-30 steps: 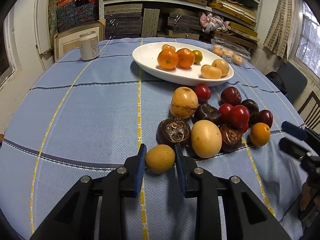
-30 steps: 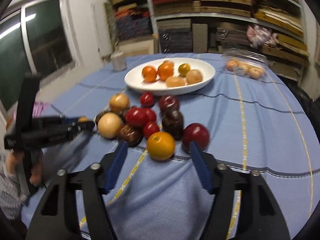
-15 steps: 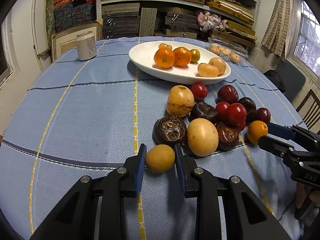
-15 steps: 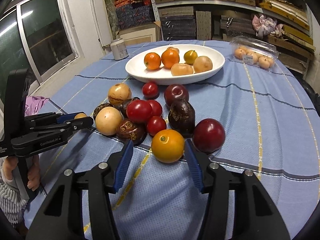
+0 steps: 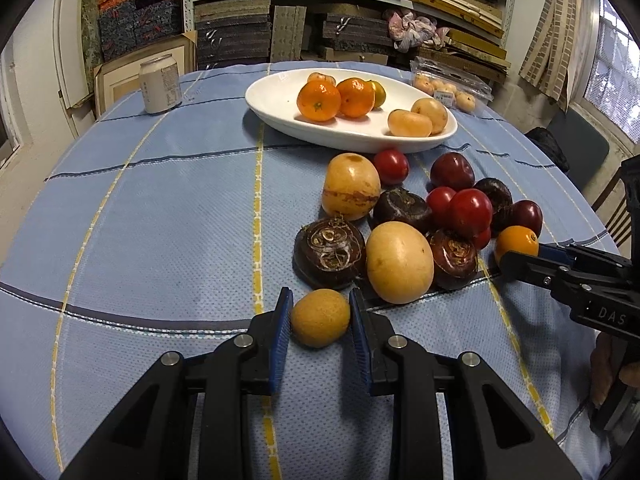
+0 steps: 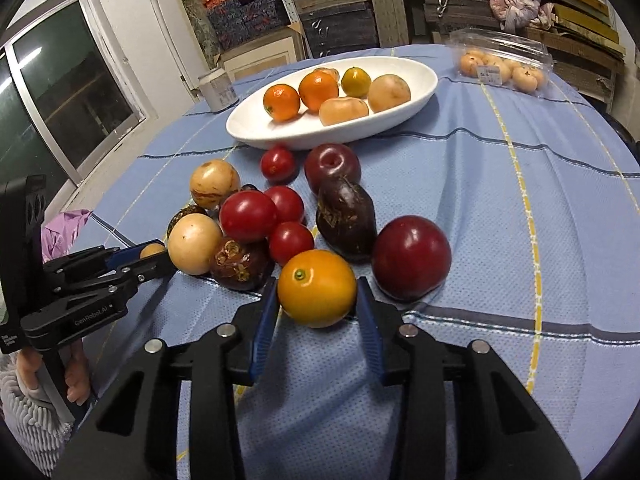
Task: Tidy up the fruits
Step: 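Close right tool on the orange tomato while left tool holds the brown fruit, then carry both fruits onto the white plate and open both tools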
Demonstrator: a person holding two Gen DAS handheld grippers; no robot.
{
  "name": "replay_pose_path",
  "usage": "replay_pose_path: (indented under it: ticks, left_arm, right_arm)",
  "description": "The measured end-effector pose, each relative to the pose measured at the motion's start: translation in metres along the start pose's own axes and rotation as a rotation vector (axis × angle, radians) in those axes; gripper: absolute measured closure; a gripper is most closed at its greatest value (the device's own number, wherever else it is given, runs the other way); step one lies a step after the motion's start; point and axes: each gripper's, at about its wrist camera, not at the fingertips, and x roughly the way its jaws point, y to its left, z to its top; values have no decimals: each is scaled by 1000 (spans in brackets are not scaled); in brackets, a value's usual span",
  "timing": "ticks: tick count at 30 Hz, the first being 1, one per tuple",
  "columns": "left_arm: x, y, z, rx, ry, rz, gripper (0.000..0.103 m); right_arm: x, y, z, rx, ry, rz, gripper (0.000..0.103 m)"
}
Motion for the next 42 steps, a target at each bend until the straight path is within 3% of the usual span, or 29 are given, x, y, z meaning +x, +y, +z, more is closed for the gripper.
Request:
replay_pose_path:
  ticks: [11,14,19,25,33,35,37,38,39,42]
  left_arm:
    - [-31,9,11,-47,-119,-4,74]
    - [-37,10,36,-35,-136,-1,74]
    - [-32,8,97,-16,-177,16,74]
    - [12,5,137,-13,-143,-1,74]
    - [81,8,153,-4,-51,-19,74]
    - [87,11,154,-11,-48,-27,60]
    - [88,13,154,-16,-56,-22,46]
    - [86,14,154,-22,-63,-19,38]
    - [84,15,155,-29,-75,-15,36]
    - [77,12,155,-20,-86,-9,33]
  right_arm:
    - [-38,2,-5,7,-116,10,65]
    - [-54,2,16,10,-151,21,65]
    - [-74,8,81,-30,-239,-12,65]
    - [-31,-3,135,-39,-208,-35,65]
    - [63,-29,179,-36,-97,-89,65]
    - [77,-30,182,-52,-83,-106,65]
    - [80,-37,184,-19,-82,-61,60]
    - [77,-41,185,2,-103,-49,46]
    - [70,-45,184,16,-132,-50,39]
    - [46,-48,185,27,-181,-37,39]
